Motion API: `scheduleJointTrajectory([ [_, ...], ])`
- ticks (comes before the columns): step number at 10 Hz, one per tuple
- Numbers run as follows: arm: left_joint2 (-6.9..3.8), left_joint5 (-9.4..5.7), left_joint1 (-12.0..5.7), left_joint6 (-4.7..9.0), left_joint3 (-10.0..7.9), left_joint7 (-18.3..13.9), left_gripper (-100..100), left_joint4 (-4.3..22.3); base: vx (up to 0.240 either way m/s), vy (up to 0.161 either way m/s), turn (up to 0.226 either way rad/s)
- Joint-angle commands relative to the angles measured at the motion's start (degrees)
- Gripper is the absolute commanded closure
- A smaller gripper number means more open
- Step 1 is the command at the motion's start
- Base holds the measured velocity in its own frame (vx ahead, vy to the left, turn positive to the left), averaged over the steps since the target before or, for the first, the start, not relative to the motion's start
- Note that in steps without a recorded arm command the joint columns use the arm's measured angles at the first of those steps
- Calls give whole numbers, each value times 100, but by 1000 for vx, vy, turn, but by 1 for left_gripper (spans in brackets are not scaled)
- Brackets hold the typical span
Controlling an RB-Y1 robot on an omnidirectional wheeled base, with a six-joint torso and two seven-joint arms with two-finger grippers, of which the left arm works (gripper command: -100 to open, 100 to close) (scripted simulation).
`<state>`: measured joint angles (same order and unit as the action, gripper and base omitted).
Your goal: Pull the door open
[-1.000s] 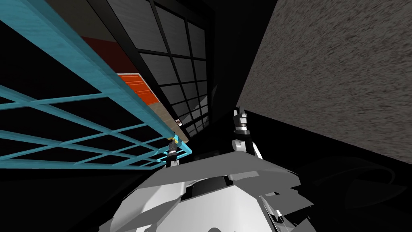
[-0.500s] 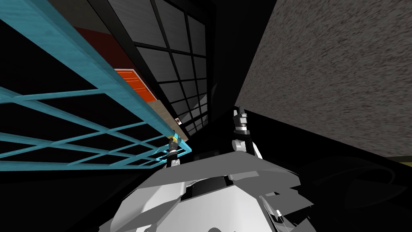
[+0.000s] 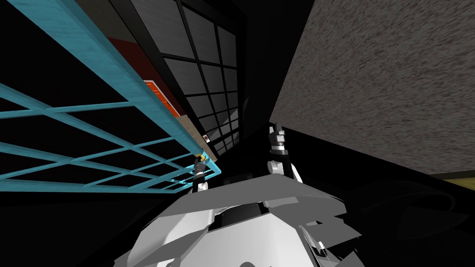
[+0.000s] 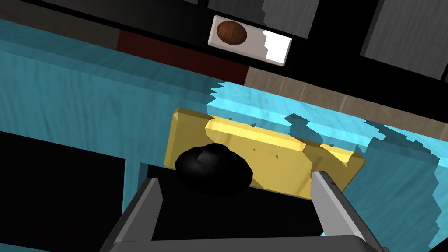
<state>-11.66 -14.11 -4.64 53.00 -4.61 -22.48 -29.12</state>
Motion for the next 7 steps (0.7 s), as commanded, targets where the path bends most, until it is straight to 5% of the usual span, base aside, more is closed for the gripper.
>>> scheduleJointTrajectory([
  [1, 10, -88, -35, 6, 30, -286, -100, 20, -58, 25, -51],
  [7, 59, -427, -106, -40, 144, -1187, -100, -37, -66, 28, -59],
])
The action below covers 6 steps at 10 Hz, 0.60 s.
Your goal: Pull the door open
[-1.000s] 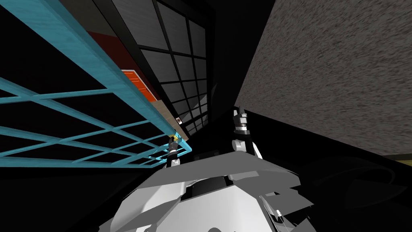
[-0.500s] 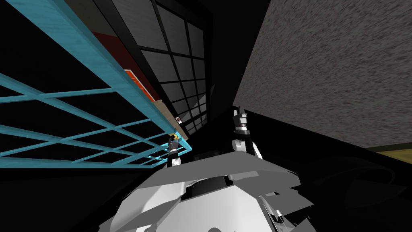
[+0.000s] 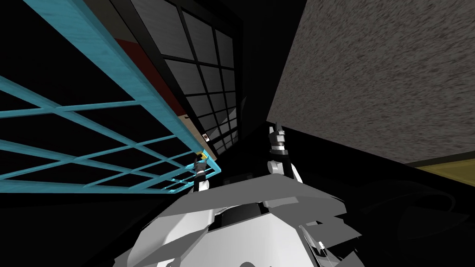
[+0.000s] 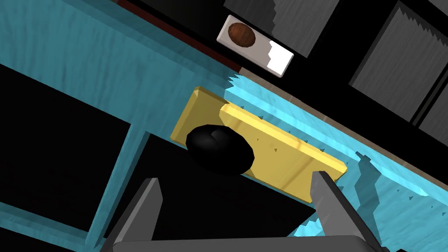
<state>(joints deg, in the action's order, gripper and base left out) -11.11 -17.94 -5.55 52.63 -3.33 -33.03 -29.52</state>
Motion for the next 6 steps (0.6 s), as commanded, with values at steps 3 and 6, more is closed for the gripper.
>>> scheduleJointTrajectory([
  [3, 30, -225, -53, -27, 76, -547, -100, -28, -59, 24, -61],
  [6, 43, -316, -72, -40, 107, -890, -100, -43, -55, 19, -43],
])
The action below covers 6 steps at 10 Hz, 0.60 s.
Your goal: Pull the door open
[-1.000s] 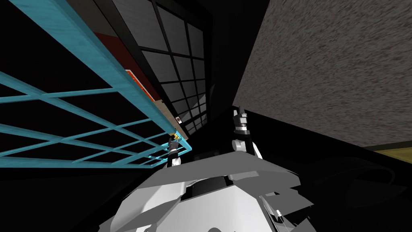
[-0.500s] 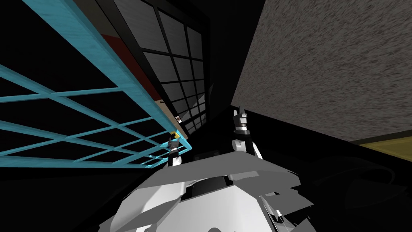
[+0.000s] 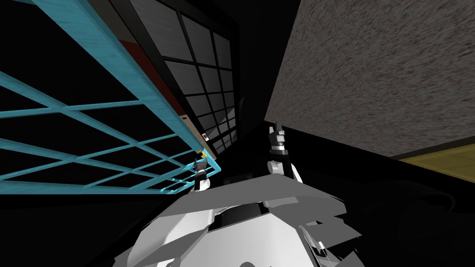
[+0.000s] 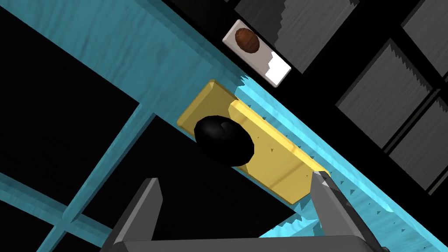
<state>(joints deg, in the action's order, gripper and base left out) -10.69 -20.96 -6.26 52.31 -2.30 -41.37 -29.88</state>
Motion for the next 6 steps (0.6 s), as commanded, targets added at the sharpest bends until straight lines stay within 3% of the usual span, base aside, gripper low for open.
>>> scheduleJointTrajectory([
  [1, 15, -105, -20, -20, 35, -286, -100, -23, -57, 31, -58],
  [6, 54, -375, -77, -57, 126, -1001, -100, -69, -65, 21, -54],
])
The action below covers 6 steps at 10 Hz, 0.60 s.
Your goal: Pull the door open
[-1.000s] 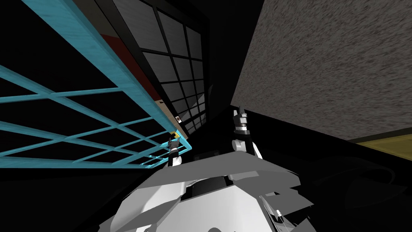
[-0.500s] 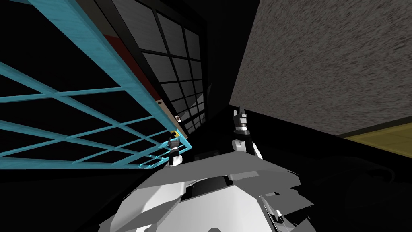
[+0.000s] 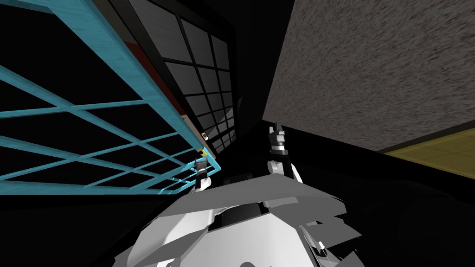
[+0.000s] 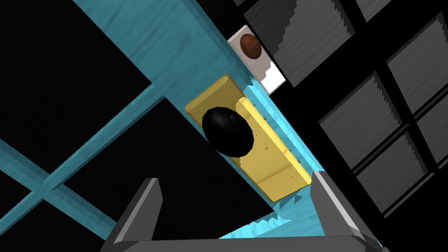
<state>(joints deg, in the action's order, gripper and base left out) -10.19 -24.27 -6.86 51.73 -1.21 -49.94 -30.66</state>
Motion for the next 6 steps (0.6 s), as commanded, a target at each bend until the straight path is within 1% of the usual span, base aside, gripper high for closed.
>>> scheduleJointTrajectory([
  [1, 17, -133, -36, -11, 46, -286, -100, -6, -80, 30, -94],
  [2, 17, -133, -36, -11, 46, -388, -100, -6, -66, 28, -38],
  [3, 29, -216, -53, -22, 74, -581, -100, -20, -65, 20, -56],
  [4, 29, -216, -53, -22, 74, -622, -100, -20, -49, 15, -30],
  [5, 41, -300, -71, -34, 102, -852, -100, -34, -54, 14, -49],
  [6, 52, -378, -87, -45, 129, -998, -100, -48, -81, 19, -97],
])
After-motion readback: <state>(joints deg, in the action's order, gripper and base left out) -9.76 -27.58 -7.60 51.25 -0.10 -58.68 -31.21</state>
